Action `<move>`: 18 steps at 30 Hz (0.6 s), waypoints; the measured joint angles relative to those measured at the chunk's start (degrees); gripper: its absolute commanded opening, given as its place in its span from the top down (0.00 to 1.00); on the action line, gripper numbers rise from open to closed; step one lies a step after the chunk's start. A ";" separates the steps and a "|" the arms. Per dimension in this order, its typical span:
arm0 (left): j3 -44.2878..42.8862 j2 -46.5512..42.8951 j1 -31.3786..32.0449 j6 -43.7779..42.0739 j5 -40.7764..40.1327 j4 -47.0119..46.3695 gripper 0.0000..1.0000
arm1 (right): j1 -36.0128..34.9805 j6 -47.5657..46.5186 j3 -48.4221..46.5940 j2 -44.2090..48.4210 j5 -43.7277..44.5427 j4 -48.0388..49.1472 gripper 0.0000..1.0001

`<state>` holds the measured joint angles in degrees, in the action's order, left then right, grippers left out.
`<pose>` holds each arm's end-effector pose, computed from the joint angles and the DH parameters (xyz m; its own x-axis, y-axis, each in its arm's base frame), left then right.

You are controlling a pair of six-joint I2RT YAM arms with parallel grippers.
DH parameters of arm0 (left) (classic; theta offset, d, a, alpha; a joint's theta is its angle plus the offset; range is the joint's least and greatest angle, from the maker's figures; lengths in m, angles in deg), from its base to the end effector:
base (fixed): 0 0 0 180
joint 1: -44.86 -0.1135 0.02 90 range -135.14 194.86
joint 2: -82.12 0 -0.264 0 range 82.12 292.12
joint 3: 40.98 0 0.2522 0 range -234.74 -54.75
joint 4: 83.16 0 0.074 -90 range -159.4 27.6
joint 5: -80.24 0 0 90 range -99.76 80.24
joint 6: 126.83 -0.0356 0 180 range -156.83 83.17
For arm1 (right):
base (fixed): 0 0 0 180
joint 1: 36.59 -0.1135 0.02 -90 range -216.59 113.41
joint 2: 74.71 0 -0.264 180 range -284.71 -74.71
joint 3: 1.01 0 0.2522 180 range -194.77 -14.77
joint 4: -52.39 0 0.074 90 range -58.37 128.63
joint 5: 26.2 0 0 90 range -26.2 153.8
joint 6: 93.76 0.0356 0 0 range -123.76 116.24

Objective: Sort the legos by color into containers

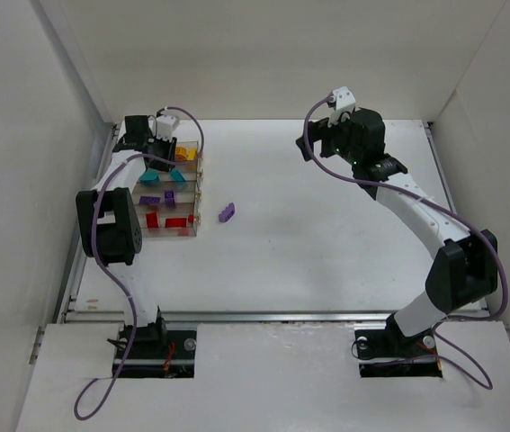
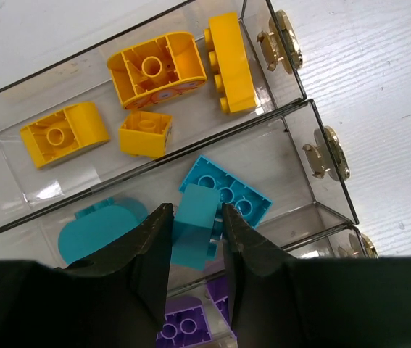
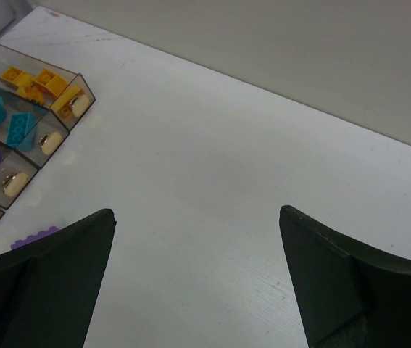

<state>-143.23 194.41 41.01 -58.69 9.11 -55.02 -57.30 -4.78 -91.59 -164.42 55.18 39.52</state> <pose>0.4529 0.0189 0.2472 -0.5016 0.3194 -0.8040 0.4061 0.9075 0.1071 0.3514 0.1385 0.3586 -0.1858 -0.0891 -0.9785 -0.4902 0.8715 0.0137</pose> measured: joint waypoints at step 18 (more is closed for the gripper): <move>0.02 -0.55 0.72 -5.99 -1.86 -0.83 0.37 | 0.00 0.66 0.00 0.74 0.09 0.00 0.00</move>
<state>-143.21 193.86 41.73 -64.68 7.25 -55.86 -57.30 -4.12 -91.59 -163.68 55.27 39.52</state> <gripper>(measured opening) 0.617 0.999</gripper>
